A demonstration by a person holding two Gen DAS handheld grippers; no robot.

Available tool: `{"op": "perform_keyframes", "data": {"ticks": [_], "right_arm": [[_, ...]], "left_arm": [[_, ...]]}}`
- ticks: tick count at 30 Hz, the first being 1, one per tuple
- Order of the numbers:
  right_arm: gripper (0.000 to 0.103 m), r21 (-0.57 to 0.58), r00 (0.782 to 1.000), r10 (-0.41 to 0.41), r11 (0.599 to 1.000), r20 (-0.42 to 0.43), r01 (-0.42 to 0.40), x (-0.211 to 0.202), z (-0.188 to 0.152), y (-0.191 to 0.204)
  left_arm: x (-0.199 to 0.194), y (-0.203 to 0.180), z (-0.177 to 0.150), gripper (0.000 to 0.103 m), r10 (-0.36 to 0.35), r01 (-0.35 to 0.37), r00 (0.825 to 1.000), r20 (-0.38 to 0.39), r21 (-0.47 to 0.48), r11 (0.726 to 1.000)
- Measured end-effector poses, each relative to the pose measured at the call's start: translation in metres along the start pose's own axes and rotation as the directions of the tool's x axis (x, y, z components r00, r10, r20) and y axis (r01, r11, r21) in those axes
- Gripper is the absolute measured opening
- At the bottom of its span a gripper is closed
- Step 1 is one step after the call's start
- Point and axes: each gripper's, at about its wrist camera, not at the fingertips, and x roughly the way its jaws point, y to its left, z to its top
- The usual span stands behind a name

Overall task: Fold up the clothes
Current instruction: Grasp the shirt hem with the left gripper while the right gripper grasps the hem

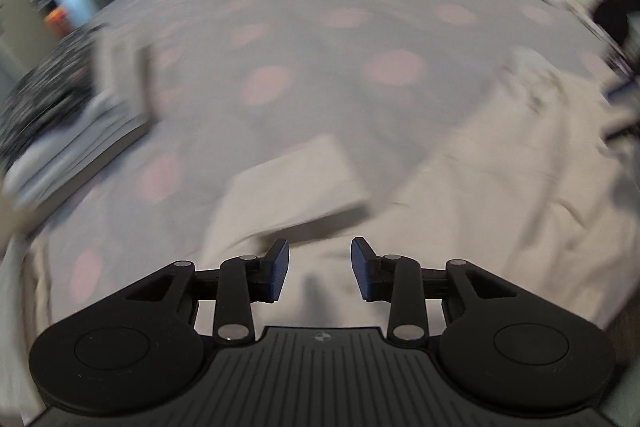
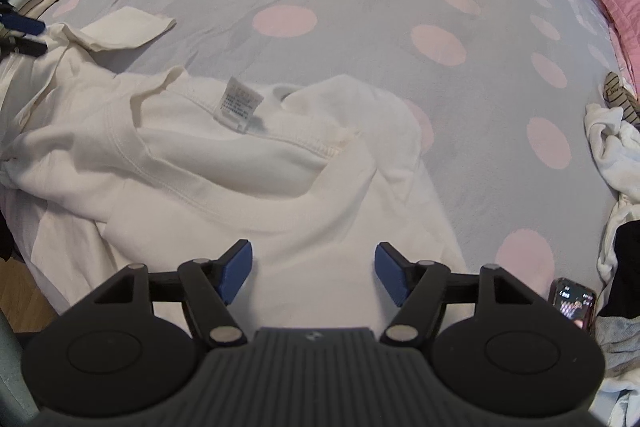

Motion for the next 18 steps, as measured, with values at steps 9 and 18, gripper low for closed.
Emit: {"op": "perform_keyframes", "data": {"ticks": [9,18], "right_arm": [[0.071,0.028,0.999,-0.026,0.999,-0.031,0.027,0.009,0.001,-0.012],[0.073,0.013,0.998,-0.023,1.000,-0.064,0.024,0.019,0.002,-0.013]], "left_arm": [[0.036,-0.037,0.007,0.040,-0.090,0.088,0.996,0.008,0.139,0.986],[0.052,-0.046,0.005,0.018,-0.140,0.132,0.989,0.039,0.166,0.977]]}}
